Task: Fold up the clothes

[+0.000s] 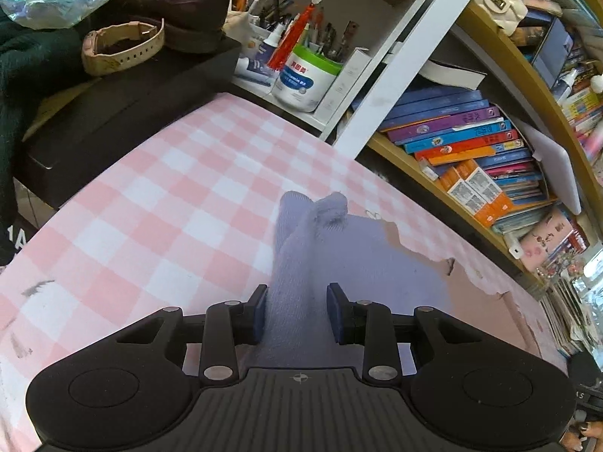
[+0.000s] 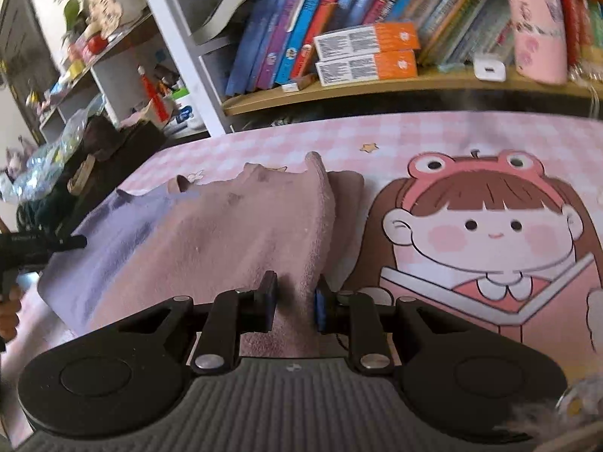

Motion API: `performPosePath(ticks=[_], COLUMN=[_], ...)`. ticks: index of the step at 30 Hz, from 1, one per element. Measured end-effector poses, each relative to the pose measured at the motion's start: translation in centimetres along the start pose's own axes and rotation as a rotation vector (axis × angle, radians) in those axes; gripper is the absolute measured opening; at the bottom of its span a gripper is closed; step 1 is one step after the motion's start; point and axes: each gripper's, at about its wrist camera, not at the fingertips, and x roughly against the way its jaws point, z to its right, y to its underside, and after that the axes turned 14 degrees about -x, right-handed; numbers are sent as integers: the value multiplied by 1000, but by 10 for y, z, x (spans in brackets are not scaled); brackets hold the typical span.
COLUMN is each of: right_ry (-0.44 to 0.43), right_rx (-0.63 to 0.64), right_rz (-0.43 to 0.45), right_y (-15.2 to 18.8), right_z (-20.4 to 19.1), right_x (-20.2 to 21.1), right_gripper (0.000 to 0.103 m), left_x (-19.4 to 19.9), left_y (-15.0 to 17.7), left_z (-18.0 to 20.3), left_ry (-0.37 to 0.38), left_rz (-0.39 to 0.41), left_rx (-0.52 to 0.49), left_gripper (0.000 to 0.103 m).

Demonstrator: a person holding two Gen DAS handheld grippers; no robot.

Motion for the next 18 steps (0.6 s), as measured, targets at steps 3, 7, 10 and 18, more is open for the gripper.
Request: performPosePath(ticks=[3, 7, 10, 18], right_ry=[0, 3, 8, -128], right_rx=[26, 63, 124, 467], right_rz=[2, 12, 36, 143], right_y=[0, 0, 1, 9], right_z=[0, -1, -3, -15], right_x=[0, 1, 7, 44], right_gripper=[22, 24, 31, 39], left_x=[0, 6, 26, 94], left_y=[1, 4, 3, 17], left_z=[1, 4, 11, 43], left_ry=[-5, -38, -114, -154], left_rz=[5, 16, 52, 138], left_rx=[-9, -8, -9, -7], left_gripper=[31, 33, 35, 35])
